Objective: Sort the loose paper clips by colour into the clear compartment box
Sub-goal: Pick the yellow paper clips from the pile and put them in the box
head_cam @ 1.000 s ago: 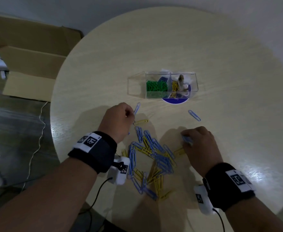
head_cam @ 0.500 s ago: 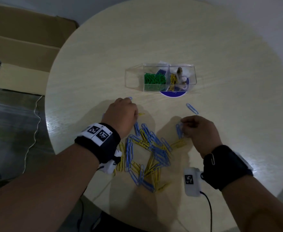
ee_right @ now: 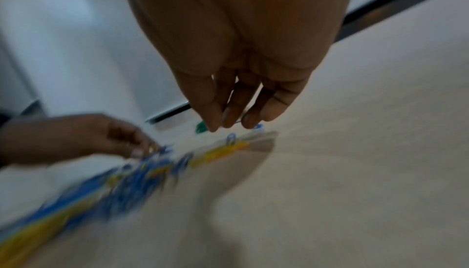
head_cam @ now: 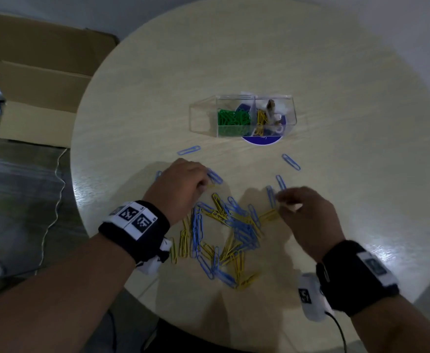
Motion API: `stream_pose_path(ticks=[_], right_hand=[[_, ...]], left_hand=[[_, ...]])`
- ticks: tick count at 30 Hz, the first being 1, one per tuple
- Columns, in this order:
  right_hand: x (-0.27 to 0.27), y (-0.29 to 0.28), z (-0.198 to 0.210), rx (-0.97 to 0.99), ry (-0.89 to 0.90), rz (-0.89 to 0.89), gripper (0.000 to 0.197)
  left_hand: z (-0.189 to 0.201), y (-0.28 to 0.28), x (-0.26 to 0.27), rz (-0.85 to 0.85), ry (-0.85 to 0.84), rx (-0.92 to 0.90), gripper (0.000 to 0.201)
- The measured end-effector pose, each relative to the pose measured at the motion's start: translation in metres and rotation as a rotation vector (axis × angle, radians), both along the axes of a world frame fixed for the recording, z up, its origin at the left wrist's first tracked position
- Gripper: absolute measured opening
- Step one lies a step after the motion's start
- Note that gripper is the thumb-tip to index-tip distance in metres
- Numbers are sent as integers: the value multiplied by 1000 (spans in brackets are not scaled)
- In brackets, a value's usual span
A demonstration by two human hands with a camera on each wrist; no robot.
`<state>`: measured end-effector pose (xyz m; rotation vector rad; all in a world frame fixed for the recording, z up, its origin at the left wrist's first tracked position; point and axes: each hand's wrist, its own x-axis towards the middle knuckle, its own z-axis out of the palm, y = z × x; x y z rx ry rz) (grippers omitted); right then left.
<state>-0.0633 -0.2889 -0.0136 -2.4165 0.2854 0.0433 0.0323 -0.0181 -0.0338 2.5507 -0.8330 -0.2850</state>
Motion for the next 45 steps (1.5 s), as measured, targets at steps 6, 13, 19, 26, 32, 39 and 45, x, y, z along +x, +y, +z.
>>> stream_pose_path(ticks=[6, 13, 19, 26, 32, 39, 45], right_hand=[[-25, 2, -11, -222, 50, 243, 21], [-24, 0, -9, -239, 126, 203, 13], [-25, 1, -7, -184, 163, 99, 18], [-20, 31, 13, 30, 124, 97, 15], [-8, 104, 6, 195, 164, 482, 20], [-4, 102, -1, -4, 122, 588, 18], [7, 76, 5, -130, 54, 363, 18]], left_hand=[[16, -2, -15, -2, -45, -75, 3], [7, -14, -17, 93, 104, -113, 3], [23, 21, -23, 489, 195, -283, 6], [30, 62, -104, 632, 271, -29, 5], [14, 44, -132, 584, 243, 66, 23], [15, 52, -126, 610, 223, 49, 13], [16, 59, -116, 620, 197, 88, 14]])
